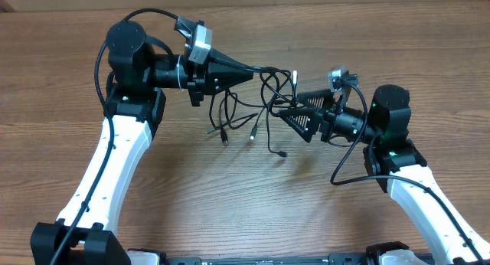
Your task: Untangle cables
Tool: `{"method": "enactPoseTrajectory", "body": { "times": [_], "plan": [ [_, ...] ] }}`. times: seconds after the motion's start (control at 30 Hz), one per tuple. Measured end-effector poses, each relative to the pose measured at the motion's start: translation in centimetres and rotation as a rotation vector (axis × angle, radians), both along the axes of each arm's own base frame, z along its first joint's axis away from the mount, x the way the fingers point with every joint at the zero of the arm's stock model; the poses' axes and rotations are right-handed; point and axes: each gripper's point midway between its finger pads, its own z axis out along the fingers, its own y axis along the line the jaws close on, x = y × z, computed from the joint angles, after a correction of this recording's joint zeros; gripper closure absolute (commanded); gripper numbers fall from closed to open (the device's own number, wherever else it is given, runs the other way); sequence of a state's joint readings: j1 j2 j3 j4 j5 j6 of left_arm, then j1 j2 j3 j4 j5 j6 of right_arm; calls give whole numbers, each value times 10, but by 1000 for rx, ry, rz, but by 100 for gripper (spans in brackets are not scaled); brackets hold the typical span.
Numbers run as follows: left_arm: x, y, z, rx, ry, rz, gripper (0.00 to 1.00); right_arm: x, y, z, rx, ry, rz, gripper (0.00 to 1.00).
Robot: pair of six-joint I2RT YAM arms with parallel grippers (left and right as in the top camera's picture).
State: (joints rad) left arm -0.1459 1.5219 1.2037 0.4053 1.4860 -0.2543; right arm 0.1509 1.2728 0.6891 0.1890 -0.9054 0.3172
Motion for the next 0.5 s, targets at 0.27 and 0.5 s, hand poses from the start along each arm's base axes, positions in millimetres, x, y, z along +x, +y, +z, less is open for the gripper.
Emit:
{"method": "enactPoseTrajectory", "body": {
  "times": [0.27,0.5],
  "plan": [
    [-6,1,16,-11,-5,-24,96,8,-11,-21,-66,62,-93,0],
    [-9,1,15,-3,41,-40,96,15,-12,-13,-66,9,-114,0]
  ]
}}
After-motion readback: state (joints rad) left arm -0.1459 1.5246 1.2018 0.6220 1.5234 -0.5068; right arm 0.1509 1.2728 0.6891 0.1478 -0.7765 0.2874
